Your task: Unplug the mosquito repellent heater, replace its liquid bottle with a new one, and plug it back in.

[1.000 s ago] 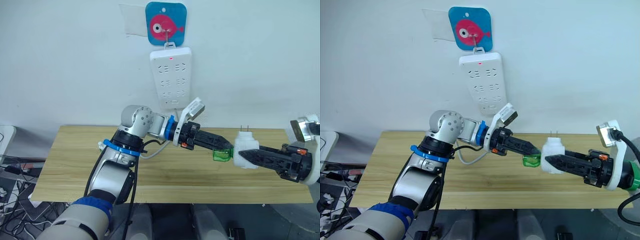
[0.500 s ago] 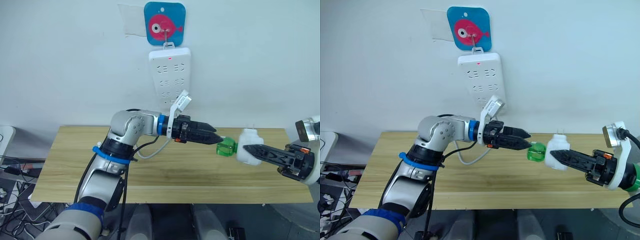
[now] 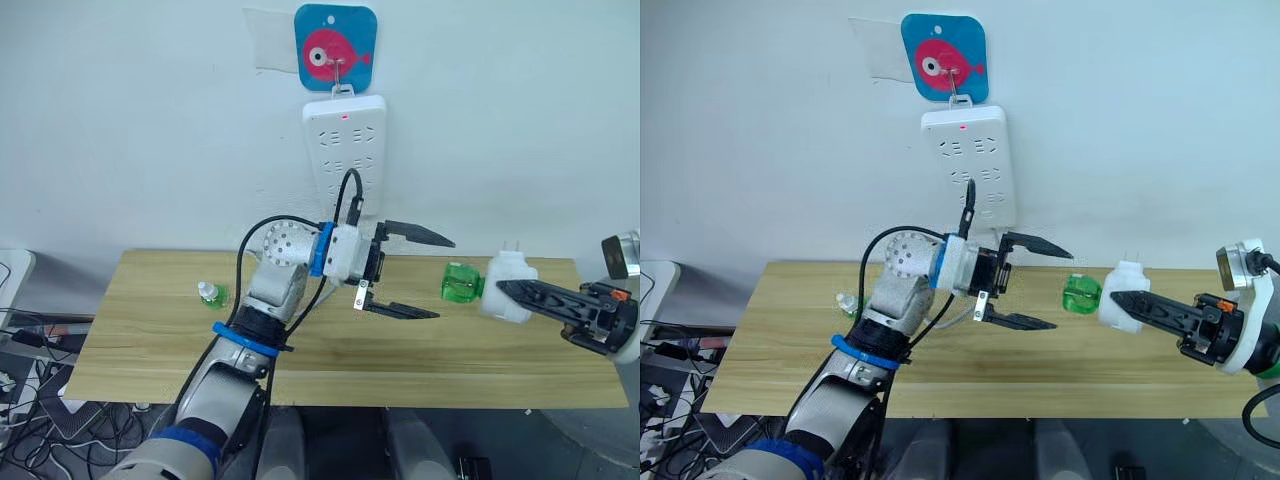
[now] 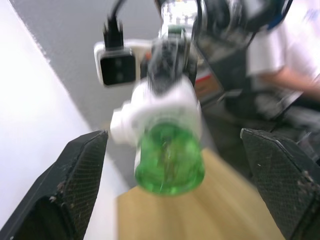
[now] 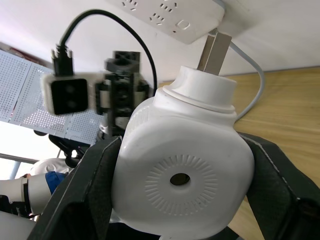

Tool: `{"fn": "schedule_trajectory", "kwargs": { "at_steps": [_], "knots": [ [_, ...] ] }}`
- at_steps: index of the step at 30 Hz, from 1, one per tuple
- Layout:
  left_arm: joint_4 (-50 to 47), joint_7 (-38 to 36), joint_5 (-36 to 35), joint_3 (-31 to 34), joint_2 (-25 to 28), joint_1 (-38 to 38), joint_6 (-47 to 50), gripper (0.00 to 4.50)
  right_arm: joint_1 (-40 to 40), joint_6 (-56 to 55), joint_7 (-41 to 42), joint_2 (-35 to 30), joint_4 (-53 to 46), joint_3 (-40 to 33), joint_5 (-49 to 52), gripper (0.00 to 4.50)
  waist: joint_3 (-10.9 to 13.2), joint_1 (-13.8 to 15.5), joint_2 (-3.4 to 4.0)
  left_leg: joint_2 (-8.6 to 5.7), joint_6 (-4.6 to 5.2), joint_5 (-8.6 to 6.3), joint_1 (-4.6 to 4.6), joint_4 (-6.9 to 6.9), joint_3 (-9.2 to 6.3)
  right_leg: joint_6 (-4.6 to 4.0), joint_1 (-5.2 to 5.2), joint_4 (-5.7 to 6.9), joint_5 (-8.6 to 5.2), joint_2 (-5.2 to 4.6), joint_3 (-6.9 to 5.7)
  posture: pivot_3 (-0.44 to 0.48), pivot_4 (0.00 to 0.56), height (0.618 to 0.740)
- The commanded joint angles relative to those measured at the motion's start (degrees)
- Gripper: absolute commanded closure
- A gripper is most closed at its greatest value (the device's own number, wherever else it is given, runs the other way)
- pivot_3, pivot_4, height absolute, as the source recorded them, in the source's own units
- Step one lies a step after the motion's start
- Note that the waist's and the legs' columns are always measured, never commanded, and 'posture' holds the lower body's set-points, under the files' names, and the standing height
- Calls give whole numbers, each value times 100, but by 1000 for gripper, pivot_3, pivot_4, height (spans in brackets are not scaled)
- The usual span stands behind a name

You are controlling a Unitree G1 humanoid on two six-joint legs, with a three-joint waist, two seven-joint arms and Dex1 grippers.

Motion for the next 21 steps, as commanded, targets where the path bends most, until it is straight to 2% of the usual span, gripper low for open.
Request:
{"fn": "schedule_trajectory", "kwargs": {
  "at_steps": [1,6,12,15,20,21],
  "knots": [
    [478,123,132,43,-175,-273,-995,16,-159,-47,115,36,-173,-98,156,1331,0,-2,0,0,0,0,0,0,0,0,0,0,0,0,0,-1,257,740],
    [1003,314,172,74,-326,-551,-1630,16,-335,-126,66,117,-288,23,156,1331,0,-7,0,0,1,0,0,0,-1,1,0,0,0,0,-1,-6,259,740],
    [1172,378,141,1,-386,-651,-1923,16,-421,-186,0,177,-360,105,156,1331,0,-51,0,0,1,0,0,0,-3,1,0,1,0,0,-2,-6,259,740],
    [1205,300,73,-27,-363,-669,-1943,604,-463,-175,-16,164,-325,115,156,1331,0,-51,0,0,1,0,0,1,-2,1,0,3,0,0,-1,-6,259,740],
    [1080,73,-169,-92,-335,-601,-1692,2219,-530,-160,-32,143,-269,152,156,1331,0,-52,0,0,2,1,0,1,-3,1,0,4,1,0,-2,-6,259,740],
    [1040,31,-217,-100,-328,-582,-1624,2265,-538,-159,-39,134,-265,159,156,1331,0,-54,0,0,2,1,0,1,-3,1,0,4,1,0,-2,-6,259,740]
  ]
}}
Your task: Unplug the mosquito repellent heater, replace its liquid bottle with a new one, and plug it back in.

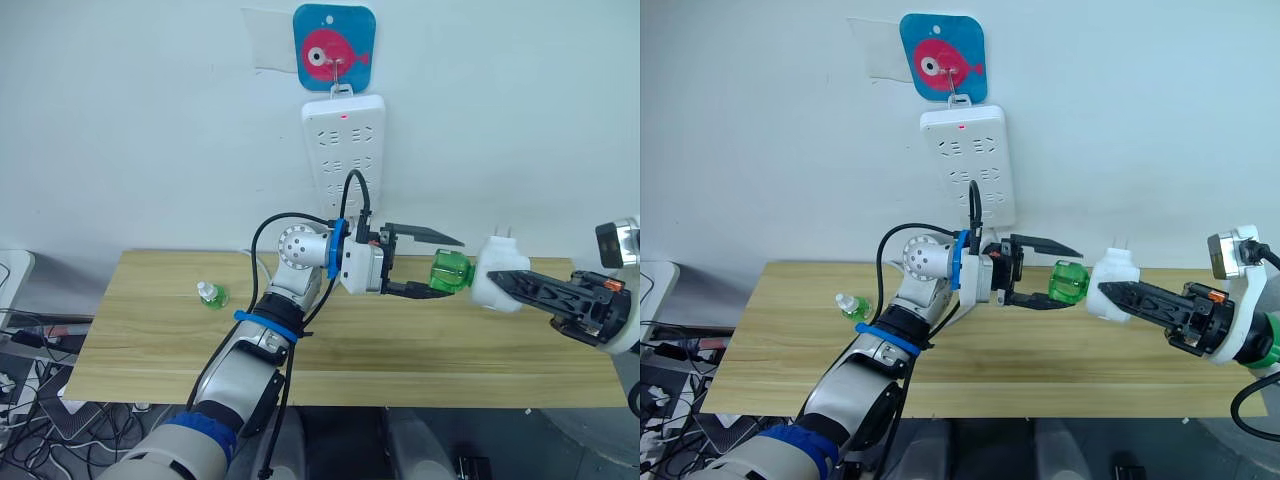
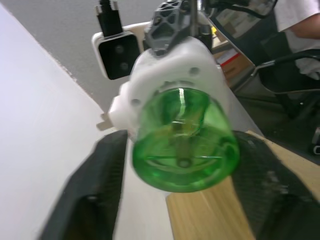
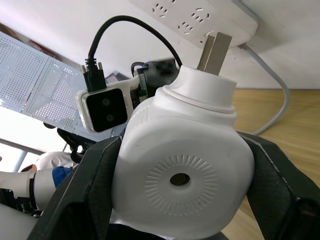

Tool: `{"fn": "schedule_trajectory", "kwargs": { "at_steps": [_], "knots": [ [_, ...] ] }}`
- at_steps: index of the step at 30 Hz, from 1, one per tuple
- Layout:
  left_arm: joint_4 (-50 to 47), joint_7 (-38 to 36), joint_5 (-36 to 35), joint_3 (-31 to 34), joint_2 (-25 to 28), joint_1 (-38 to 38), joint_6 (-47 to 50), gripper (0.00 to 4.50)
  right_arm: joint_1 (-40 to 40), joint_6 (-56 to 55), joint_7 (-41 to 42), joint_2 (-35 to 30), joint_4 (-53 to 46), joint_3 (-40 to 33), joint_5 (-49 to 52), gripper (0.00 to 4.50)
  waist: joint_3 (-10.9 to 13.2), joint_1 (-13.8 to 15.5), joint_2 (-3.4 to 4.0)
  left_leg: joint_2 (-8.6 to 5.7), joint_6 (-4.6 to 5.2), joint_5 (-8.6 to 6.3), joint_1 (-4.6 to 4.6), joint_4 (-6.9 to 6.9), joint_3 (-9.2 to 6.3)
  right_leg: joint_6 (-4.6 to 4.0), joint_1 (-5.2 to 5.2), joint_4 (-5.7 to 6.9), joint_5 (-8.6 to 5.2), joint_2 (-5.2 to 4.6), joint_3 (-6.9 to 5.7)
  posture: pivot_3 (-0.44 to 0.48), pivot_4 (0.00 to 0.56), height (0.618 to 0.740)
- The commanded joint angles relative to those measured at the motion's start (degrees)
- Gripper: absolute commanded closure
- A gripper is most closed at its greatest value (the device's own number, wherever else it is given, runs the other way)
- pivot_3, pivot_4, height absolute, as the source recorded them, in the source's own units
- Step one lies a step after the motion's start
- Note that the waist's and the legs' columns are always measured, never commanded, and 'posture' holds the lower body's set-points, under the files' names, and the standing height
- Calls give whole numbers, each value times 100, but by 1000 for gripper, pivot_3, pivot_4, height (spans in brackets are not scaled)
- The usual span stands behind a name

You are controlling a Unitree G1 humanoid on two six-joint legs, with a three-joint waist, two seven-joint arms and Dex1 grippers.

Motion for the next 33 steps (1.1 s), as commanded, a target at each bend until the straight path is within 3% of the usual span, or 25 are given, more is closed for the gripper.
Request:
{"fn": "schedule_trajectory", "kwargs": {
  "at_steps": [1,4,13,17,22,28,33],
  "knots": [
    [-325,-171,-349,-57,-8,12,288,2265,-81,-14,4,-27,-30,-44,156,1331,0,-3,0,0,0,0,0,0,0,0,0,0,0,0,0,-6,269,740],
    [-635,-224,-551,-87,58,83,1175,2265,-70,-7,-59,-99,-35,-47,156,1331,0,-4,0,0,0,0,0,0,-1,0,0,0,0,0,-1,-3,268,740],
    [-2438,499,-1624,-468,882,-95,7895,2265,-116,88,-154,-482,-37,-53,156,1331,0,-21,1,2,2,1,0,-1,-15,0,0,6,0,1,-12,3,267,740],
    [-2315,830,-2477,-234,993,-640,10669,2265,-167,124,-96,-568,-106,27,33,1331,0,-22,1,1,3,1,-1,0,-18,0,0,6,0,2,-15,4,268,740],
    [-1351,1347,-3138,510,769,-1155,13050,2265,-108,99,-72,-560,-130,29,93,1331,1,-25,0,1,3,1,-1,-1,-19,1,0,3,-1,3,-17,6,263,740],
    [-1861,1411,-3256,398,839,-806,13178,2265,3,75,43,-475,-207,-18,156,1331,0,-27,1,2,-16,12,0,-6,-19,0,-1,1,-1,3,-17,-2,259,740],
    [-1861,1575,-3205,473,768,-801,13017,689,120,14,92,-410,-313,-52,156,1331,0,-26,1,1,-20,14,-1,-1,-16,1,-1,2,-1,1,-15,1,256,740]
  ]
}}
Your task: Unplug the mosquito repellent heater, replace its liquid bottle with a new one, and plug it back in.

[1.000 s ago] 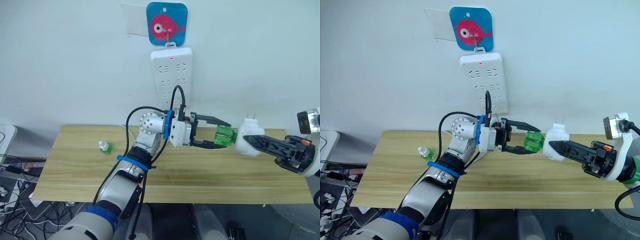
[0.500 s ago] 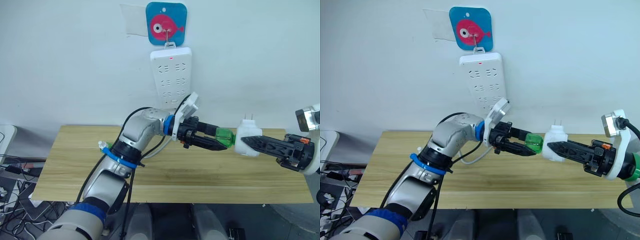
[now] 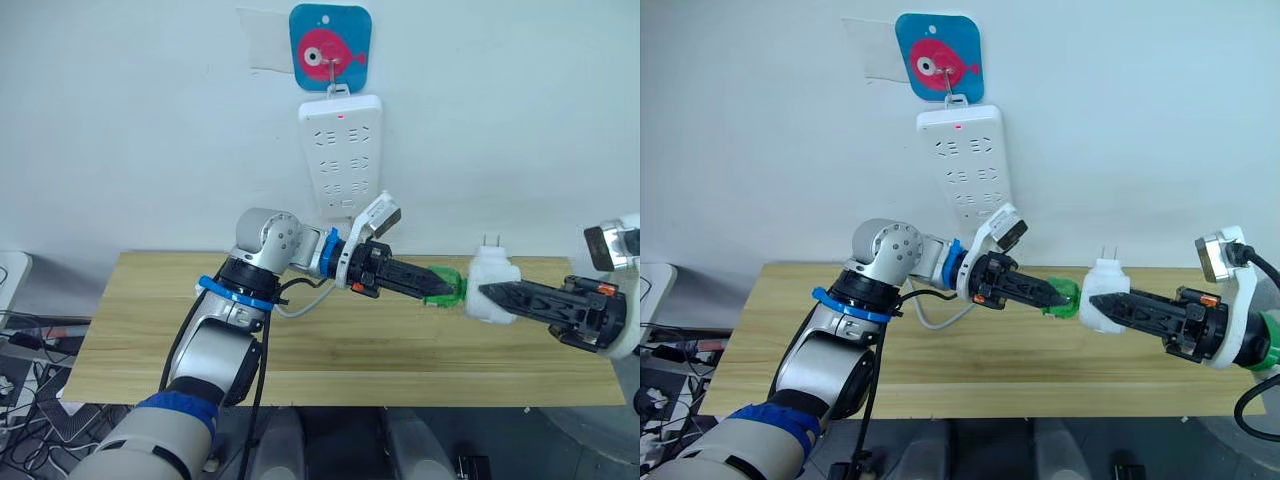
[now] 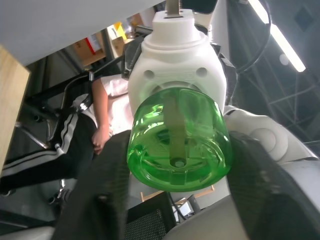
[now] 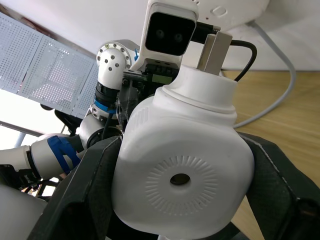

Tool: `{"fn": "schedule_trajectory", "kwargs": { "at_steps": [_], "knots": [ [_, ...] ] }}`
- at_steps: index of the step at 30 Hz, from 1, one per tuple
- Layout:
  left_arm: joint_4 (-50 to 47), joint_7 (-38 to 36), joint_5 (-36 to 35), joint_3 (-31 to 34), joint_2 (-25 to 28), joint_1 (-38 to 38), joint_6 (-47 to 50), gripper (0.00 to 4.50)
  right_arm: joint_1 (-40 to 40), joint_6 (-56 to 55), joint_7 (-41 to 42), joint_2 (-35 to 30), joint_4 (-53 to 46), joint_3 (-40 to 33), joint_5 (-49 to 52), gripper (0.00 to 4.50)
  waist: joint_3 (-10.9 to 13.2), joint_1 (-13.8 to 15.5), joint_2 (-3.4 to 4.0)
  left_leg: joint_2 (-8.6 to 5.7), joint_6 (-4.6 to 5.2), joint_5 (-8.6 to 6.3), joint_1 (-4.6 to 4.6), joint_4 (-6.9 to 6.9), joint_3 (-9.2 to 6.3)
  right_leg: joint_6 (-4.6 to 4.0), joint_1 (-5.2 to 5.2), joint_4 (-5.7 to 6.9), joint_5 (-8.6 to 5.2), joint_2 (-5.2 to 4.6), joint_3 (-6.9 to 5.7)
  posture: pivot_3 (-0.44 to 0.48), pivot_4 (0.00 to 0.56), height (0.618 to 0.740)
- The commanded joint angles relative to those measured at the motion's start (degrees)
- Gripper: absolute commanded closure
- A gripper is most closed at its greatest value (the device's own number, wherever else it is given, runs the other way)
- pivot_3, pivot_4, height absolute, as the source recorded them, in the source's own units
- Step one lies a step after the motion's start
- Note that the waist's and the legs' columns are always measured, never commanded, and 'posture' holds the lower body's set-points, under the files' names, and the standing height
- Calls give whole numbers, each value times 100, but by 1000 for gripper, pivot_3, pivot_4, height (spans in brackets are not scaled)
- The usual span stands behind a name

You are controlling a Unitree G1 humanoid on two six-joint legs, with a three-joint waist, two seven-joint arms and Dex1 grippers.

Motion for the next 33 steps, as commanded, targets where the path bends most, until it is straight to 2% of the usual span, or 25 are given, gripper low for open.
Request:
{"fn": "schedule_trajectory", "kwargs": {
  "at_steps": [1,2,3,7,12,15,19,21,25,29,33],
  "knots": [
    [-115,100,-40,111,-72,-73,-126,355,30,-100,72,41,-150,-165,57,1331,0,1,0,0,0,0,0,0,1,0,0,0,0,0,1,1,256,740],
    [-83,120,-37,120,-81,-86,-145,78,39,-104,77,42,-156,-168,57,1331,0,1,0,0,0,0,0,0,1,0,1,0,0,0,1,1,253,740],
    [-65,123,-34,118,-82,-97,-172,28,44,-104,78,40,-152,-169,57,1331,0,3,0,0,0,0,0,0,1,0,1,0,0,0,1,1,253,740],
    [32,218,-62,232,-108,-136,-151,28,62,-110,71,59,-124,-177,57,1331,0,6,0,0,-1,0,0,-1,1,0,0,-1,0,0,0,6,250,740],
    [-11,104,57,136,121,-89,-406,28,39,-120,68,107,8,-239,57,1331,0,9,0,0,-1,0,0,-1,1,0,0,0,0,0,0,6,248,740],
    [-1,8,117,170,276,-93,-667,28,67,-76,106,155,147,-363,57,1331,-1,9,1,0,-1,1,1,0,2,0,0,0,0,0,1,8,245,740],
    [-509,-317,195,182,458,3,-1477,28,198,66,132,154,354,-567,57,1331,-1,13,1,1,-2,1,0,-1,3,0,0,-1,0,-1,1,8,245,740],
    [-1050,-599,506,14,532,264,-2483,28,228,82,106,184,422,-608,57,1331,-1,14,1,0,-2,1,-1,-2,6,0,0,-2,0,-2,2,9,250,740],
    [-1478,-812,1815,-267,271,1000,-5861,28,217,127,100,189,487,-593,57,1331,-1,44,2,1,-4,2,2,-2,12,-1,0,-3,0,-5,5,15,256,740],
    [-1069,-1128,2680,-419,25,1487,-8722,28,138,96,29,244,532,-551,57,1331,-1,56,1,0,-4,2,3,0,19,-1,1,-2,2,-4,14,15,256,740],
    [-518,-1377,2877,-300,-282,1544,-10799,28,85,110,38,272,506,-573,57,1331,-1,66,0,-2,14,-8,2,2,24,4,1,-4,5,-5,20,4,261,740]
  ]
}}
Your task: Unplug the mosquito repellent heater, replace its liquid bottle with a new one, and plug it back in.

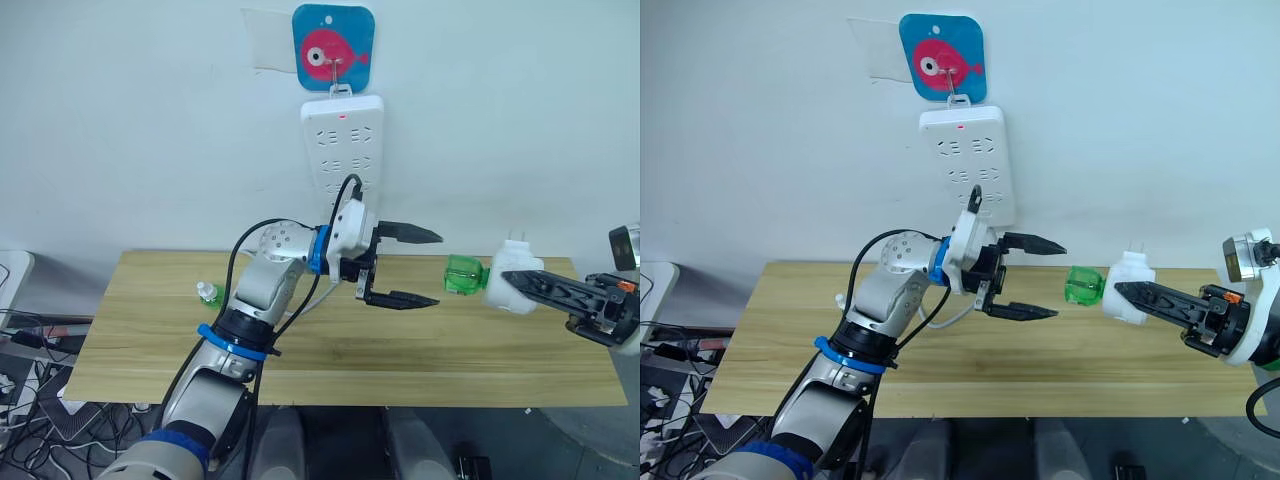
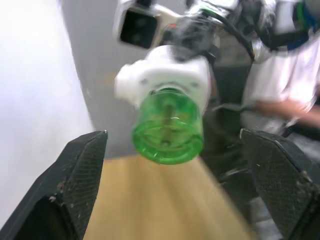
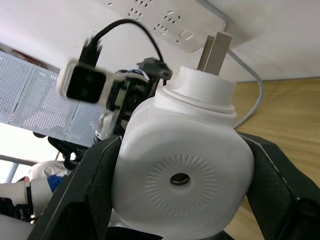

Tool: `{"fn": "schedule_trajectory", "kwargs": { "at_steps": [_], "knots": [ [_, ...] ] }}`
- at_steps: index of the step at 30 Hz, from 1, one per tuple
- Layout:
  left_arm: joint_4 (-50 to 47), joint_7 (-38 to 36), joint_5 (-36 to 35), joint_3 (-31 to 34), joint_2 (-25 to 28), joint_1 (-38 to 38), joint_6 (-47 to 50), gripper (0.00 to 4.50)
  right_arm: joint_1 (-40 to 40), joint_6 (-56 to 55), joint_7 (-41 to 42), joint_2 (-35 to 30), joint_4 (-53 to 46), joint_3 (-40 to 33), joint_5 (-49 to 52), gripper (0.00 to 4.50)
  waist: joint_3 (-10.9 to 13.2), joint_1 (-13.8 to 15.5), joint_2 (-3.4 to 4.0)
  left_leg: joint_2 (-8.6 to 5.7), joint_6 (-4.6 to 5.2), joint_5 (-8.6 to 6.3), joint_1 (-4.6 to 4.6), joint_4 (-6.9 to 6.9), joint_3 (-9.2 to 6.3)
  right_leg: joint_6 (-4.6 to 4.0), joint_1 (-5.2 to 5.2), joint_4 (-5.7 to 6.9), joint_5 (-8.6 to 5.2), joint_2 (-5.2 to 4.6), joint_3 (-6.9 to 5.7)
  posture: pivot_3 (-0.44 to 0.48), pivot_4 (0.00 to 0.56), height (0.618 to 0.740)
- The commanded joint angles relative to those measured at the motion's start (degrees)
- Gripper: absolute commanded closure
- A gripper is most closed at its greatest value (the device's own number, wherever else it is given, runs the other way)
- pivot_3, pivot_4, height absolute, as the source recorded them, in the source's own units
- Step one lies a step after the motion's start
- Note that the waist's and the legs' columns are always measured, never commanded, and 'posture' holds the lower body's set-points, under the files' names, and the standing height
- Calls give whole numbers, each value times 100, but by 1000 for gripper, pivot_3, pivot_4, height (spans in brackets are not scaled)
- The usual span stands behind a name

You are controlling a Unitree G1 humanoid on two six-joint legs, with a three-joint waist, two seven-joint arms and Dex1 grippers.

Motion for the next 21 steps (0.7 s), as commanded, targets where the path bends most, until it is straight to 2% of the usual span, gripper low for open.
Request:
{"fn": "schedule_trajectory", "kwargs": {
  "at_steps": [1,7,11,14,21],
  "knots": [
    [458,-112,164,167,-276,-121,-1908,28,-103,-16,45,50,-77,-201,101,1331,0,1,0,0,2,-1,0,0,1,0,0,-1,0,0,1,4,261,740],
    [2287,10,638,222,-571,-850,-5845,28,-379,13,215,206,-80,-74,101,1331,2,3,-4,-2,7,-4,0,2,1,1,0,-1,1,0,2,2,266,740],
    [3288,362,765,-143,-487,-1300,-7637,28,-555,124,354,238,-54,11,101,1331,2,-6,-4,-4,8,-4,0,2,1,2,0,-2,2,0,4,2,266,740],
    [3884,811,1061,-120,-469,-1604,-8214,28,-526,157,371,227,-83,59,101,1331,3,-28,-5,-4,9,-5,-2,1,0,2,0,-2,2,0,4,-1,269,740],
    [4269,1786,1887,112,-475,-1934,-8312,28,-488,-12,234,398,-299,180,101,1331,4,-42,-6,-4,9,-4,-2,2,-3,4,0,0,3,0,2,-4,269,740]
  ]
}}
